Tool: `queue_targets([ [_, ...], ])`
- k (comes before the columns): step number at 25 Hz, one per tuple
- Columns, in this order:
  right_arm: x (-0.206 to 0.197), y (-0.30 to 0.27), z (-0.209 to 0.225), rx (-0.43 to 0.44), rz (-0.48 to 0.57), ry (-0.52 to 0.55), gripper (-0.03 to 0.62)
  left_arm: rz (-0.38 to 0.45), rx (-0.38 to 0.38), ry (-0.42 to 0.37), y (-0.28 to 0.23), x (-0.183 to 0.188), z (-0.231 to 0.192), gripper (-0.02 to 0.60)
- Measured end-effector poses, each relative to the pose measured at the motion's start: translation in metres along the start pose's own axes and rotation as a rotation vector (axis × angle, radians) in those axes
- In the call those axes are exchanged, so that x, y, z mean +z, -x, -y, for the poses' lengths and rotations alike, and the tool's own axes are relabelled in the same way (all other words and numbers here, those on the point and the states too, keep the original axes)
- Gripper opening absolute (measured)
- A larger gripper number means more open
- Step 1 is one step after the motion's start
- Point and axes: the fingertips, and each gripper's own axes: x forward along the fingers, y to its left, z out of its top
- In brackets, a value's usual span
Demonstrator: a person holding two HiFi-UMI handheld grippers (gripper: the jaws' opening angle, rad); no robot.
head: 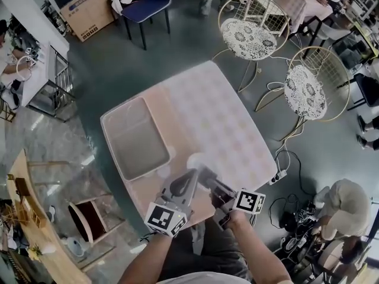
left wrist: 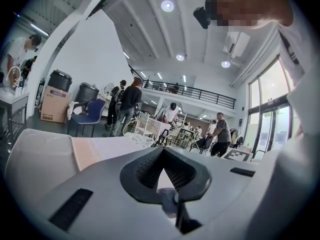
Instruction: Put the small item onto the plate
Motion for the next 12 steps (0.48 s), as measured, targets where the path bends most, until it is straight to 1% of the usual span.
queue_targets([
  [5, -0.003, -0.007, 0.024, -0.089, -0.015, -0.030, 0.081, -0.006, 0.000, 0.002, -0.006, -0.006, -0.006, 0.003],
  [12, -0.005, -0.016, 0.037, -0.117, -0.024, -0.057, 0.081, -0.011, 0.010, 0.015, -0.008, -0.010, -0.014, 0.003],
])
